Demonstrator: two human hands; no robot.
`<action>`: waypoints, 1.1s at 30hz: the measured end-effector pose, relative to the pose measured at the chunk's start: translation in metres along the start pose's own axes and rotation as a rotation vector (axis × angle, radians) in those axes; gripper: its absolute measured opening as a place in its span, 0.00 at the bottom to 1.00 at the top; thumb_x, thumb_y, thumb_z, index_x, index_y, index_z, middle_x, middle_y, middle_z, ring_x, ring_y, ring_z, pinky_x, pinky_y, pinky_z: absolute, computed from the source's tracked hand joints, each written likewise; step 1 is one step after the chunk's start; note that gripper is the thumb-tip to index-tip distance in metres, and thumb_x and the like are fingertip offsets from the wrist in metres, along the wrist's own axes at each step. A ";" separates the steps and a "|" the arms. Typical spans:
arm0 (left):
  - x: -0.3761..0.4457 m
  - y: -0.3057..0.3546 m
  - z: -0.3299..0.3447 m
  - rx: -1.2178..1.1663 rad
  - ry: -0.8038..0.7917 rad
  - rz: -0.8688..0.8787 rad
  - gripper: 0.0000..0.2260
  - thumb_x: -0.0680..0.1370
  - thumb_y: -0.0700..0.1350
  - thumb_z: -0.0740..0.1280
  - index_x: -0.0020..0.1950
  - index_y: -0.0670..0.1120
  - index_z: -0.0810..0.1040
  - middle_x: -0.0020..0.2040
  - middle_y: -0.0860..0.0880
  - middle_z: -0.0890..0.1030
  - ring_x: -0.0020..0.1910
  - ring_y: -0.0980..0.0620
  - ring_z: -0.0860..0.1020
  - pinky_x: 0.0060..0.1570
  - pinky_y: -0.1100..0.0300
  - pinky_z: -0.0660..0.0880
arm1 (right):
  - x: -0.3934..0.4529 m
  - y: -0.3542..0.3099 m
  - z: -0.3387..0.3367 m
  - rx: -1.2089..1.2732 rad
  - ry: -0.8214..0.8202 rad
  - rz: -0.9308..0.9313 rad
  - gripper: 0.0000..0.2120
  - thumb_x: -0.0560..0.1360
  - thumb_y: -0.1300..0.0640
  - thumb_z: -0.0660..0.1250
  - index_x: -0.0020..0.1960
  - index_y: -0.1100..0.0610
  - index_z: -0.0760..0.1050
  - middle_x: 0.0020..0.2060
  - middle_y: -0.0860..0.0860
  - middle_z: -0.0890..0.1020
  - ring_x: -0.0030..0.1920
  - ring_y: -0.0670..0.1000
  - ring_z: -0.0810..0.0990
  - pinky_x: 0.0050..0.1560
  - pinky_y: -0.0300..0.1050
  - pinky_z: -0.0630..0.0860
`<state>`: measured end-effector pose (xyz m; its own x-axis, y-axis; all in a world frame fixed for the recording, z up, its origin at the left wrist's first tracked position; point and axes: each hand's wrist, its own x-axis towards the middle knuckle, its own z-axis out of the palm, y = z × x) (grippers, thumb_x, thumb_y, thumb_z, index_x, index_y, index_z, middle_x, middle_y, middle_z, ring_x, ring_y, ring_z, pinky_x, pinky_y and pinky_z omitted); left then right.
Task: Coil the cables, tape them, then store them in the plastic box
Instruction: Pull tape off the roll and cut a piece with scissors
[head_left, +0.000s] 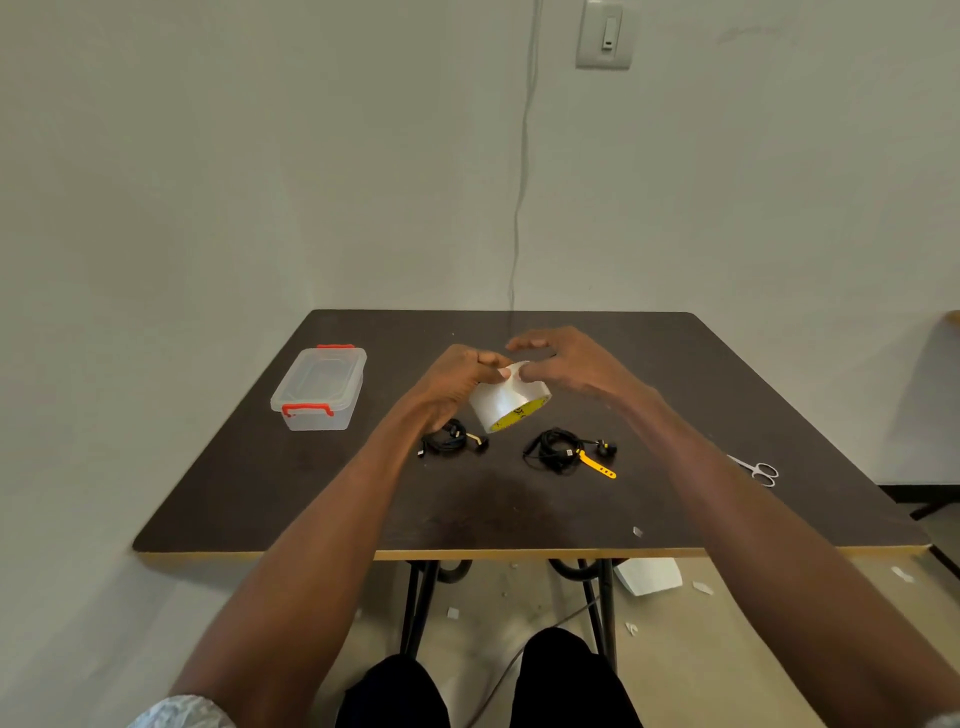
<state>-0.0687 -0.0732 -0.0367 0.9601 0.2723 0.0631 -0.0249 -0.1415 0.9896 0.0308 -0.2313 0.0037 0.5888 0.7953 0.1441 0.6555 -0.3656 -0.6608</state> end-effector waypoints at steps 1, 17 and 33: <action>-0.001 0.002 -0.001 0.035 -0.017 0.009 0.08 0.75 0.36 0.68 0.51 0.40 0.84 0.51 0.39 0.84 0.49 0.47 0.80 0.58 0.49 0.73 | 0.000 0.000 0.000 0.017 -0.028 -0.003 0.14 0.71 0.55 0.71 0.56 0.53 0.83 0.51 0.49 0.84 0.51 0.47 0.79 0.53 0.45 0.74; -0.004 0.006 -0.015 0.100 -0.094 0.015 0.24 0.64 0.49 0.76 0.53 0.46 0.70 0.49 0.40 0.78 0.49 0.45 0.77 0.44 0.57 0.74 | -0.004 0.011 0.014 0.385 -0.031 0.126 0.07 0.72 0.63 0.69 0.46 0.60 0.84 0.39 0.51 0.85 0.40 0.46 0.79 0.42 0.40 0.76; 0.004 -0.016 0.009 0.161 0.272 0.142 0.29 0.78 0.60 0.64 0.29 0.36 0.69 0.27 0.46 0.71 0.27 0.51 0.70 0.32 0.59 0.66 | -0.013 -0.008 0.026 0.574 -0.014 0.204 0.05 0.69 0.59 0.69 0.35 0.57 0.80 0.32 0.51 0.78 0.36 0.50 0.73 0.30 0.42 0.68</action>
<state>-0.0623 -0.0783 -0.0534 0.8405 0.4794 0.2523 -0.0881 -0.3387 0.9368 0.0058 -0.2258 -0.0123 0.6671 0.7441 -0.0342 0.1684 -0.1953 -0.9662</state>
